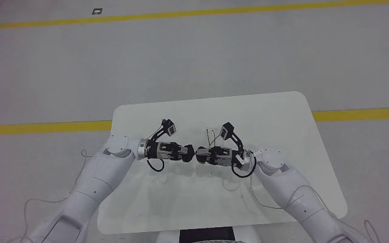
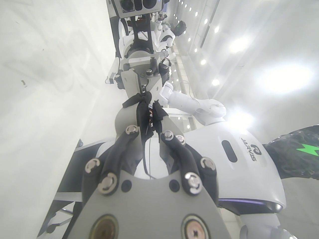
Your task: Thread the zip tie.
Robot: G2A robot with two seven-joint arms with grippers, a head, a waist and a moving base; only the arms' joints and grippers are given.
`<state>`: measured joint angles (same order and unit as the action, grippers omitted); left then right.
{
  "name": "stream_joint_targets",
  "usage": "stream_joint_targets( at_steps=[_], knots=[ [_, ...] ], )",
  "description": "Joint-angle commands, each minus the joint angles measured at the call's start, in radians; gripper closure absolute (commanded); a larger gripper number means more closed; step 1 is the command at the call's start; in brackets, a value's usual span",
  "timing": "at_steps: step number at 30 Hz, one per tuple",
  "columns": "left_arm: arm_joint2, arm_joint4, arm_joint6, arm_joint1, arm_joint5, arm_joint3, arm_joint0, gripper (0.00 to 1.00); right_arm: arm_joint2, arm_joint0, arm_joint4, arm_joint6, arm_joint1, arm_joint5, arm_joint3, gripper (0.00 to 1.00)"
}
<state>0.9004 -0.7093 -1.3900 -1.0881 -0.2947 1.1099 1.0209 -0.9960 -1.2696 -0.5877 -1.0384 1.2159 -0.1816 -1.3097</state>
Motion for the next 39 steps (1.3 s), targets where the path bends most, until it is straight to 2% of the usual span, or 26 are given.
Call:
stream_joint_targets(
  at_steps=[1, 12, 17, 20, 25, 26, 28, 29, 30, 39],
  knots=[
    [0.000, 0.000, 0.000, 0.000, 0.000, 0.000, 0.000, 0.94, 0.001, 0.000, 0.001, 0.000, 0.000, 0.000, 0.000, 1.00],
    [0.000, 0.000, 0.000, 0.000, 0.000, 0.000, 0.000, 0.93, 0.006, 0.002, 0.003, 0.002, 0.001, 0.000, -0.002, 1.00],
    [0.000, 0.000, 0.000, 0.000, 0.000, 0.000, 0.000, 0.95, 0.007, 0.003, 0.002, 0.002, 0.001, 0.000, -0.002, 1.00],
    [0.000, 0.000, 0.000, 0.000, 0.000, 0.000, 0.000, 1.00, 0.007, 0.003, 0.002, 0.002, 0.002, 0.000, -0.001, 1.00],
    [0.000, 0.000, 0.000, 0.000, 0.000, 0.000, 0.000, 1.00, 0.008, 0.003, 0.000, 0.003, 0.002, 0.000, -0.001, 1.00],
    [0.000, 0.000, 0.000, 0.000, 0.000, 0.000, 0.000, 1.00, 0.008, 0.003, -0.001, 0.003, 0.002, 0.001, -0.001, 0.95],
    [0.000, 0.000, 0.000, 0.000, 0.000, 0.000, 0.000, 1.00, 0.008, 0.003, -0.004, 0.003, 0.002, 0.002, 0.000, 0.60],
    [0.000, 0.000, 0.000, 0.000, 0.000, 0.000, 0.000, 1.00, 0.007, 0.003, -0.007, 0.004, 0.002, 0.003, 0.001, 0.50],
    [0.000, 0.000, 0.000, 0.000, 0.000, 0.000, 0.000, 1.00, 0.006, 0.003, -0.010, 0.004, 0.002, 0.003, 0.002, 0.00],
    [0.000, 0.000, 0.000, 0.000, 0.000, 0.000, 0.000, 1.00, -0.027, -0.009, -0.024, 0.016, -0.005, 0.002, 0.020, 0.00]
  ],
)
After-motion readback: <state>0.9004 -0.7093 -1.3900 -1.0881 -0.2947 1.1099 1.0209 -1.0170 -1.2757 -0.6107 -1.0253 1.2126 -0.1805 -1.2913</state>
